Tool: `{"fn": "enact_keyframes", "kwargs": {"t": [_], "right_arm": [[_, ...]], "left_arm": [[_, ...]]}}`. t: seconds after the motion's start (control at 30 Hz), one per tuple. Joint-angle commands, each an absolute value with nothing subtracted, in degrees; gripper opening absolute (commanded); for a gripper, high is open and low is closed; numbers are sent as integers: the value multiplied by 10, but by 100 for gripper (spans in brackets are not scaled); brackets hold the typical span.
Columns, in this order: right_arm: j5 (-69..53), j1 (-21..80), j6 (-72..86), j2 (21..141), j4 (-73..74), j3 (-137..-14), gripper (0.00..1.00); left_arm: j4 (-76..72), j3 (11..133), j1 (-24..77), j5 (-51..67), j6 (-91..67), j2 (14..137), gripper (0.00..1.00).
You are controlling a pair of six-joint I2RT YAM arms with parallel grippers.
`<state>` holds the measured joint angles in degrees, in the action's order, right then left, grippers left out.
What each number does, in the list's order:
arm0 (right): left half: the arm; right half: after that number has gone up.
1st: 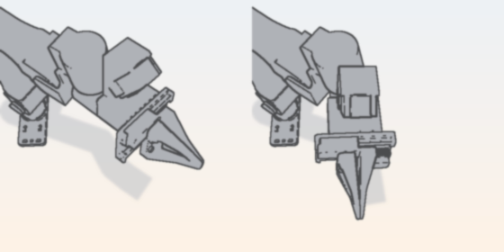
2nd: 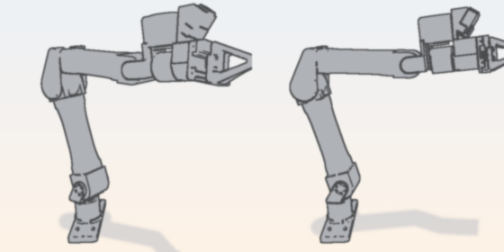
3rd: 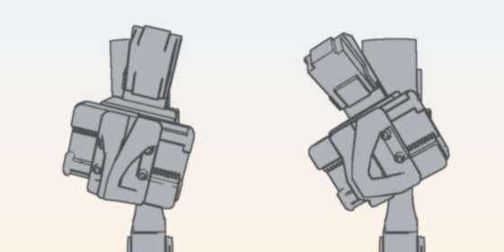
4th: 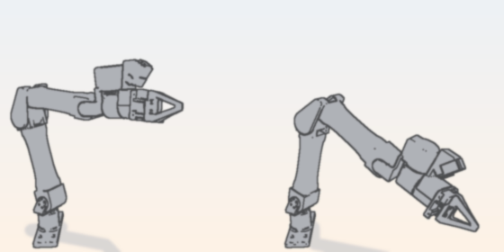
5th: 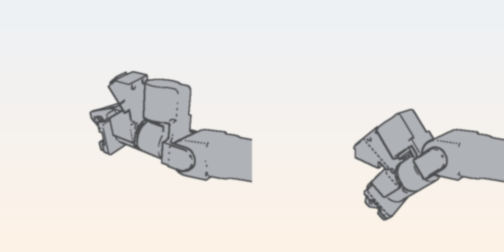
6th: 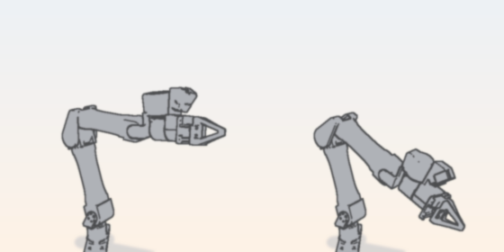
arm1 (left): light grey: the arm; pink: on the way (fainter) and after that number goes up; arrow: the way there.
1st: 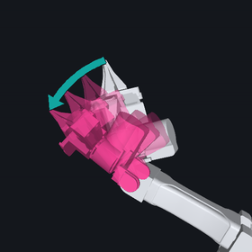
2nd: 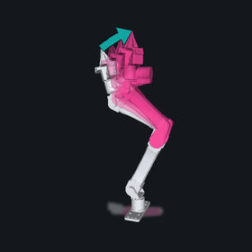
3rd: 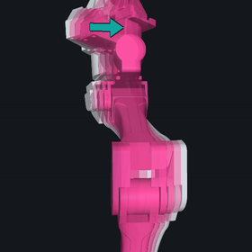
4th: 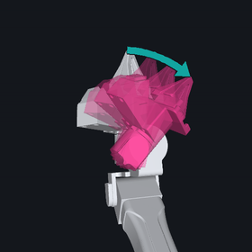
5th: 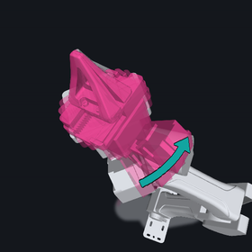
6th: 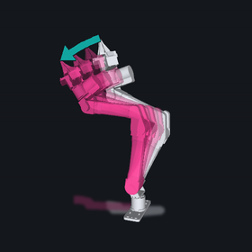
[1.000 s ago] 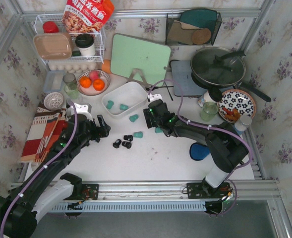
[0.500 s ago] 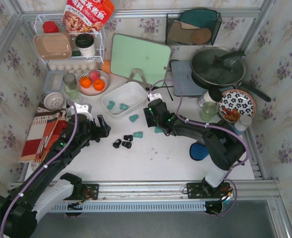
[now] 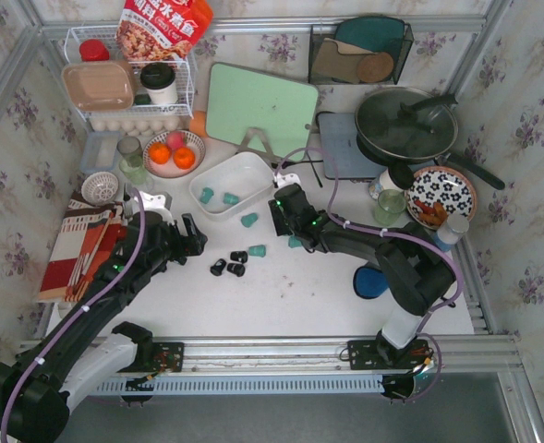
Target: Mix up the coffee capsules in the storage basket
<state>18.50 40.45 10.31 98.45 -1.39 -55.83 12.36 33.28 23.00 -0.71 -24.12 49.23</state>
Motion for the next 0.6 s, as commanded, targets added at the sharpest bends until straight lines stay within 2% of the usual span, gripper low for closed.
{"fn": "enact_keyframes", "kwargs": {"t": [0.0, 0.23, 0.47, 0.57], "right_arm": [[192, 404, 105, 968, -25, -565, 52], [175, 404, 92, 968, -50, -630, 50], [112, 405, 90, 1087, -130, -752, 51], [104, 405, 101, 1145, -133, -806, 57]], "left_arm": [[113, 339, 230, -5, -241, 492, 89], [114, 340, 230, -3, -242, 491, 89], [117, 340, 230, -9, -241, 492, 89], [121, 342, 230, -18, -240, 491, 89]]}}
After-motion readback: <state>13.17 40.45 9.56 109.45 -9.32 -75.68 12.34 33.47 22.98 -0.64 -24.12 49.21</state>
